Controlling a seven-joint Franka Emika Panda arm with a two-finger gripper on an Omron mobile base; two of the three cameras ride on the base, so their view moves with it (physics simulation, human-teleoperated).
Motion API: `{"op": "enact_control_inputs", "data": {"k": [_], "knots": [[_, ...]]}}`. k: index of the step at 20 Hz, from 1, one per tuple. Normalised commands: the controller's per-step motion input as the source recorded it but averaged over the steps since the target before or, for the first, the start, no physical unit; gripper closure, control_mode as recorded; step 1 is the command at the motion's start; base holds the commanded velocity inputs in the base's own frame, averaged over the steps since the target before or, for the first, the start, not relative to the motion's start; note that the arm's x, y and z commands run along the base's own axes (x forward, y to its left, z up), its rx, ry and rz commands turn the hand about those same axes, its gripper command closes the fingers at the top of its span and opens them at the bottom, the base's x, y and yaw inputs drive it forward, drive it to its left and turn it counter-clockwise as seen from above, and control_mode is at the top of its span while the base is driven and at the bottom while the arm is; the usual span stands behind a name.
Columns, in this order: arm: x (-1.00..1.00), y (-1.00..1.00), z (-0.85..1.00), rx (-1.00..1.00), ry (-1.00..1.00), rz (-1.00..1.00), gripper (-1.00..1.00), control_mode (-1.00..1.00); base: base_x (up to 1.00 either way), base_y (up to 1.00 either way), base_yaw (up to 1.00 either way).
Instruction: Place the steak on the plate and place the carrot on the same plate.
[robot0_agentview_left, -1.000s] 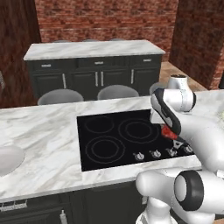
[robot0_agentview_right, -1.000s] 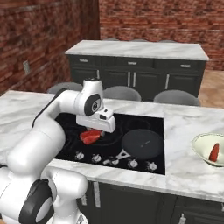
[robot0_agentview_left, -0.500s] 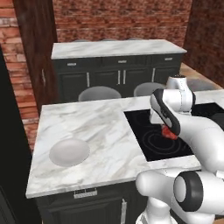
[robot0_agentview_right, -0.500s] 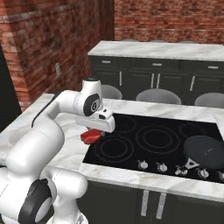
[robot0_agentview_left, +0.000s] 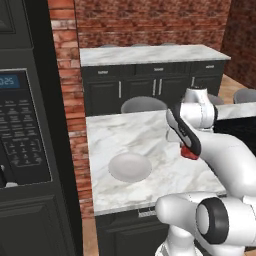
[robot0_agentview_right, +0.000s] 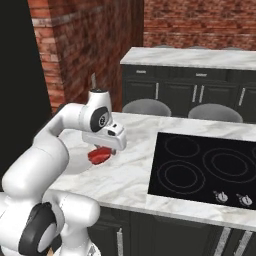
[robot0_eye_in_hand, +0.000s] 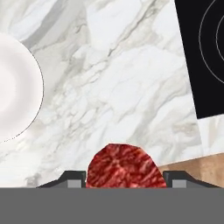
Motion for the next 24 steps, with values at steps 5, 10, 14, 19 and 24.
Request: {"op": "enact_control_inputs", "data": {"k": [5, 10, 14, 19, 24], "knots": [[0.4, 0.01, 0.0, 0.0, 0.0, 0.04, 1.0, -1.0, 0.0, 0.0, 0.0], [0.95, 0.35, -0.03, 0.01, 0.08, 0.29, 1.0, -1.0, 0.0, 0.0, 0.0], [0.93, 0.93, -0.19, 0.0, 0.05, 0.25, 1.0, -1.0, 0.0, 0.0, 0.0], [0.49, 0.98, -0.51, 0.0, 0.02, 0.2, 1.0, -1.0, 0.0, 0.0, 0.0], [0.0, 0.57, -0.59, 0.0, 0.12, 0.25, 1.0, -1.0, 0.0, 0.0, 0.0]]}}
